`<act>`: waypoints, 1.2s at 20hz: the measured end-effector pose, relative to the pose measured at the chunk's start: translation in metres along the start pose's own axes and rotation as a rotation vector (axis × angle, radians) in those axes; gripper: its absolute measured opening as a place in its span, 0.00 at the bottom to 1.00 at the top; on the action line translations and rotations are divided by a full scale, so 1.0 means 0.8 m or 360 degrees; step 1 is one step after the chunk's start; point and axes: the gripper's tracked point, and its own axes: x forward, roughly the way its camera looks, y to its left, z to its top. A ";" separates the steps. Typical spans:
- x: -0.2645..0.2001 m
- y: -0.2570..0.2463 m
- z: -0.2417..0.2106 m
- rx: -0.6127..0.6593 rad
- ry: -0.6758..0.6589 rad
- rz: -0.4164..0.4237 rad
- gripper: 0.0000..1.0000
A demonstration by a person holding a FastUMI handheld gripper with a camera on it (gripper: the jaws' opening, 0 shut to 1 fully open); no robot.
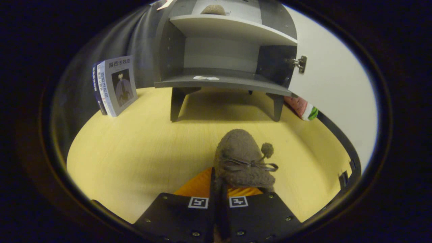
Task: Open the shoe cabinet door, grab the shoes and put them into the shoe cabinet, then close the shoe cabinet door.
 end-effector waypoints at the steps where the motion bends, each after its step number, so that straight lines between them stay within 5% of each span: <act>1: -0.002 -0.003 0.008 -0.0001 -0.0005 -0.0016 0.08; 9: -0.047 -0.016 0.124 0.0030 -0.0174 -0.0089 0.08; 18: -0.112 -0.045 0.338 0.0069 -0.0584 -0.0163 0.08; 24: -0.098 -0.074 0.468 0.0039 -0.0826 -0.0158 0.08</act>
